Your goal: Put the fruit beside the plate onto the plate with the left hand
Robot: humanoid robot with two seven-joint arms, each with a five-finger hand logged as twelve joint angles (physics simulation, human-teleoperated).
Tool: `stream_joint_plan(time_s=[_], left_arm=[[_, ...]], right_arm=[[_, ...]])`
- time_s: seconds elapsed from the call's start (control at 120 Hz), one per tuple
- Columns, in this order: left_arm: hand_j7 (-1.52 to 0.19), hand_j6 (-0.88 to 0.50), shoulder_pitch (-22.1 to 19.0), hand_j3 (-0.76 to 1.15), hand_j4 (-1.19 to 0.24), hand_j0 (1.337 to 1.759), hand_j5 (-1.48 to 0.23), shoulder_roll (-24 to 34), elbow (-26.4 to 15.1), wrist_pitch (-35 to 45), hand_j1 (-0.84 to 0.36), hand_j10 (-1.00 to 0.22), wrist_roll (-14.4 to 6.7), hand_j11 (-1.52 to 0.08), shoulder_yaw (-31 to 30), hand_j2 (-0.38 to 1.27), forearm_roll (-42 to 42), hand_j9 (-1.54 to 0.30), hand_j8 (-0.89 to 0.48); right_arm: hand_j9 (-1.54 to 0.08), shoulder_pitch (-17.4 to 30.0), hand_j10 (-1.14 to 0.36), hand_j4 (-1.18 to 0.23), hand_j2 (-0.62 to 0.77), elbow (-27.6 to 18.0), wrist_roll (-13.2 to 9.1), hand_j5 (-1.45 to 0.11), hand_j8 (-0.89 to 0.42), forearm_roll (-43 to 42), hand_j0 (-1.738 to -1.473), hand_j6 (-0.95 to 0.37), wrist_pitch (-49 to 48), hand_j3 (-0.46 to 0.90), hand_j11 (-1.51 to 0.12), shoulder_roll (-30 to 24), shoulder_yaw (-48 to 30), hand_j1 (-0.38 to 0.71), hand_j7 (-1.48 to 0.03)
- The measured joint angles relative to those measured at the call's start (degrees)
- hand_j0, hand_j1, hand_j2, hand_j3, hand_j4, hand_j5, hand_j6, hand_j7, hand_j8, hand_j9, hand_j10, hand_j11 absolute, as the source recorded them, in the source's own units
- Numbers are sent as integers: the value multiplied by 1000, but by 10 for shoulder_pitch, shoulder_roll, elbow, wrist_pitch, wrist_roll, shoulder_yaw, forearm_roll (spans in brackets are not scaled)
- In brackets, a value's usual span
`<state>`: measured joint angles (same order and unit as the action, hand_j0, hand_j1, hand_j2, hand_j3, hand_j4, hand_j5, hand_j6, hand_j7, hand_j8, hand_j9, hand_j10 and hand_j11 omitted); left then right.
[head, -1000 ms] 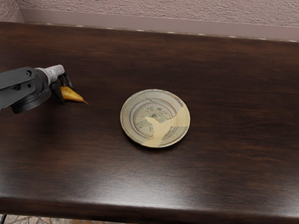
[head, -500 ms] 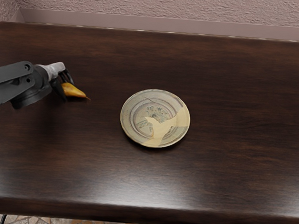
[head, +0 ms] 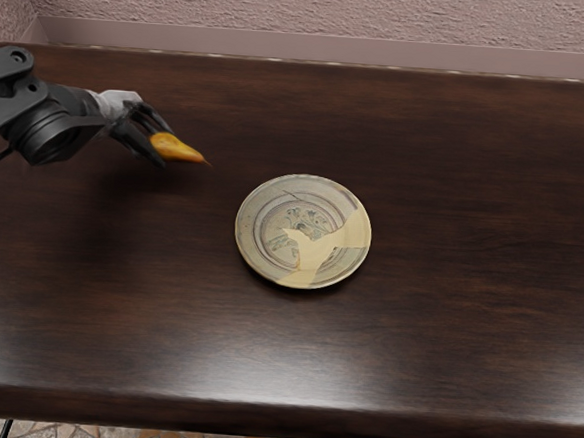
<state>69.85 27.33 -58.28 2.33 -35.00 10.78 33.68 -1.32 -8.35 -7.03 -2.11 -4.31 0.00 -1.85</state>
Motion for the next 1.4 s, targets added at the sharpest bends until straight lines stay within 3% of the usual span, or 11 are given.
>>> stream_joint_plan(time_s=[0.483,1.05,1.292,1.342,1.4], left_arm=[[-827,-514,5,0,-652,1656,-800,-4,-2,-102,-285,-633,0,-840,61,205,-88,-839,-644],[-832,-520,4,0,-658,1656,-798,-42,-9,-228,-296,-632,0,-837,95,239,-126,-837,-651],[-815,-501,-2,0,-627,1657,-795,-61,-10,-245,-317,-624,0,-822,95,254,-132,-821,-633],[-738,-468,-1,0,-573,1657,-722,-61,-10,-246,-265,-565,0,-743,95,214,-132,-743,-572],[-558,-355,0,0,-434,1657,-547,-61,-9,-246,-116,-428,0,-562,95,162,-131,-562,-433]], right_arm=[[0,0,0,0,0,0,0,0,0,0,-1658,0,0,0,0,0,0,-349,0],[0,0,0,0,0,0,0,0,0,0,-1658,0,0,0,0,0,0,-349,0],[0,0,0,0,0,0,0,0,0,0,-1658,0,0,0,0,0,0,-349,0],[0,0,0,0,0,0,0,0,0,0,-1658,0,0,0,0,0,0,-349,0],[0,0,0,0,0,0,0,0,0,0,-1658,0,0,0,0,0,0,-349,0]])
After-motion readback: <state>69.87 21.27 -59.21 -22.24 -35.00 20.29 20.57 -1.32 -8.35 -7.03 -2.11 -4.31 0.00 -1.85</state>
